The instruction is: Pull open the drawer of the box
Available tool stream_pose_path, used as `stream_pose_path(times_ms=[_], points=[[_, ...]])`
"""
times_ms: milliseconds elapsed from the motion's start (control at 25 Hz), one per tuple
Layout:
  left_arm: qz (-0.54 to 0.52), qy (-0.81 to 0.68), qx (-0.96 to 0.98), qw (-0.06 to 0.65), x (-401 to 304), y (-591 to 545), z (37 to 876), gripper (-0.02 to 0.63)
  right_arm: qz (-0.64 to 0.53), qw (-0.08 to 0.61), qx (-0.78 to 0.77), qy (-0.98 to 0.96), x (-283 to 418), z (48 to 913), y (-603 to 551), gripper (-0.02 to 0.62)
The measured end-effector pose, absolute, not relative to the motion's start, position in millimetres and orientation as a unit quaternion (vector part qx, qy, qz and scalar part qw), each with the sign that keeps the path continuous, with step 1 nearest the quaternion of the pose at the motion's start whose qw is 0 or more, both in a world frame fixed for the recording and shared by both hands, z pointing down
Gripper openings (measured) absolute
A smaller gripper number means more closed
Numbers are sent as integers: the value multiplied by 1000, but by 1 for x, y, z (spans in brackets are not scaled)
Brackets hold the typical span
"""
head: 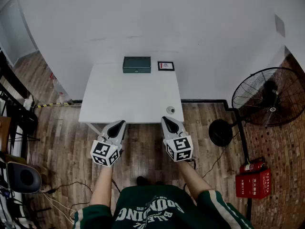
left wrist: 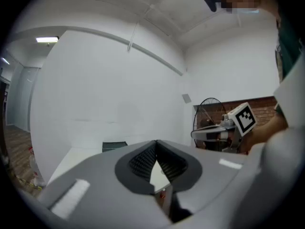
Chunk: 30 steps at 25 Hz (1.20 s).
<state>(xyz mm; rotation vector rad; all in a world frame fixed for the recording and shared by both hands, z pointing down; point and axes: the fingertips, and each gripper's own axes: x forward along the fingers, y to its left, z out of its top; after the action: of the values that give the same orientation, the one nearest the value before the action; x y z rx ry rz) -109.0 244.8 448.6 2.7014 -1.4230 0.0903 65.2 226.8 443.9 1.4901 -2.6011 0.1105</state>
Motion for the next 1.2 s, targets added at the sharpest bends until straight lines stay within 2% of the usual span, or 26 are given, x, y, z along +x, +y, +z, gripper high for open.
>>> stream_pose_path(times_ms=[840,1200], points=[[23,-455,889,54,-143,210,462,52,67,64,519,-850,47,460,201,2],[41,-456,886,74,-138,138,486,52,77,76,521,-847,59,483,128,2]])
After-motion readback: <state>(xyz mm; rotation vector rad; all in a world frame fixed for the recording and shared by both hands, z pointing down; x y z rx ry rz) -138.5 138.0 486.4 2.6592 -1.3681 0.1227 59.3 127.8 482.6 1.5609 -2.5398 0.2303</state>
